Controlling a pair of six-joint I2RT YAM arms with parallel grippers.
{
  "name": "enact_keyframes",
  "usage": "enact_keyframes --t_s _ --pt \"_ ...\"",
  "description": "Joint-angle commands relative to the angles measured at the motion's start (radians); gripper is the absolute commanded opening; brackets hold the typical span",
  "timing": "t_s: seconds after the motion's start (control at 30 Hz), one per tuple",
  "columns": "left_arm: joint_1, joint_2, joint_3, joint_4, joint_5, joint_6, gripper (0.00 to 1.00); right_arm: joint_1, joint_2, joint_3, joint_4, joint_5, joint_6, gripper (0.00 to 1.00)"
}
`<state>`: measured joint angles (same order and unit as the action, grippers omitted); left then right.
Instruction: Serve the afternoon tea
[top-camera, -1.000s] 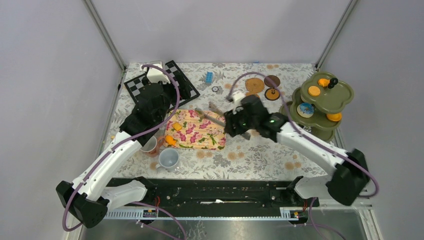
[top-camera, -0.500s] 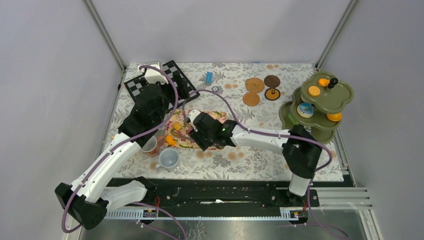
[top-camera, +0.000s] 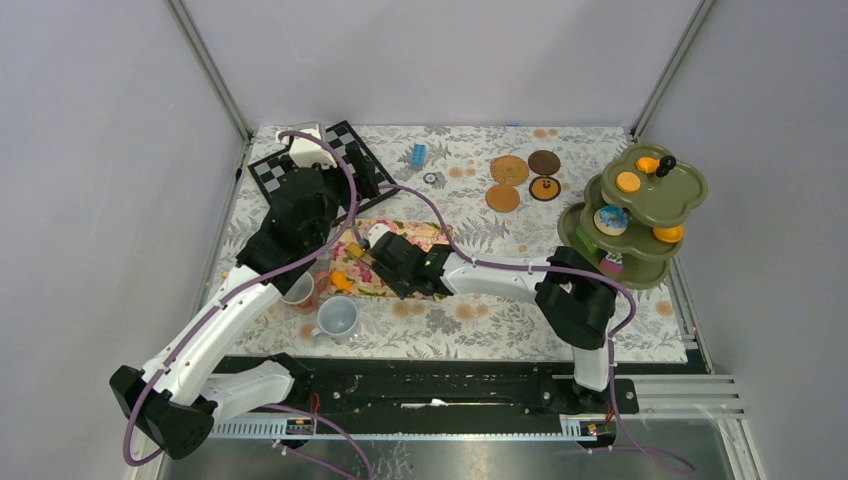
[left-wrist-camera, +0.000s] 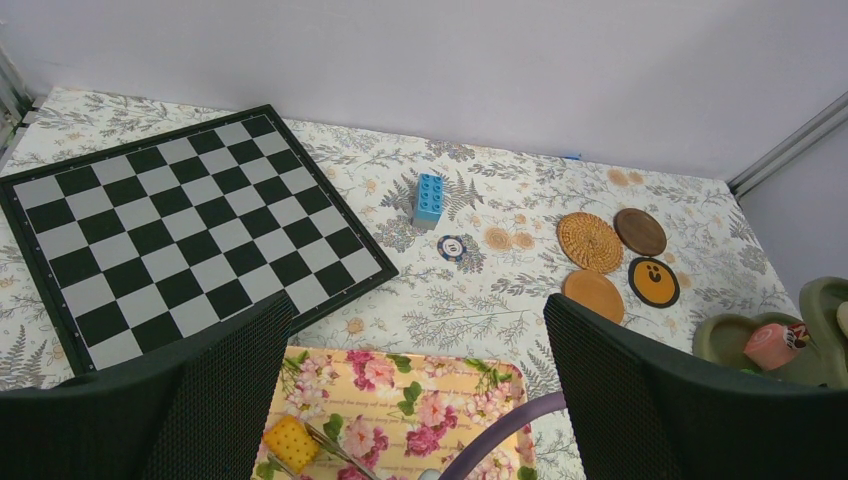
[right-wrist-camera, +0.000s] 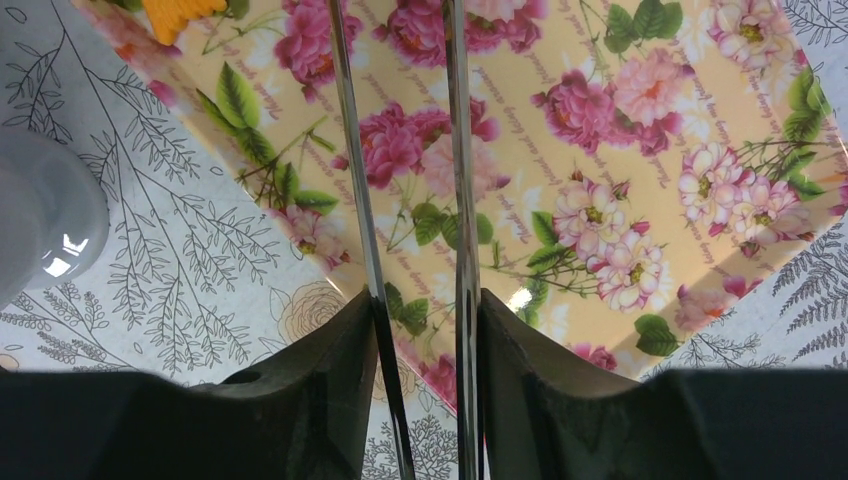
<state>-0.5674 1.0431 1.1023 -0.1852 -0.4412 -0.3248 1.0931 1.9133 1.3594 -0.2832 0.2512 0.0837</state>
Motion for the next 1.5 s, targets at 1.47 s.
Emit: enact_keyframes --t_s 1.47 --pt "0.0 -0.009 0.01 0.038 0.045 -0.006 0.98 -0.058 -1.132 -0.305 0.012 1.392 -0.093 0.33"
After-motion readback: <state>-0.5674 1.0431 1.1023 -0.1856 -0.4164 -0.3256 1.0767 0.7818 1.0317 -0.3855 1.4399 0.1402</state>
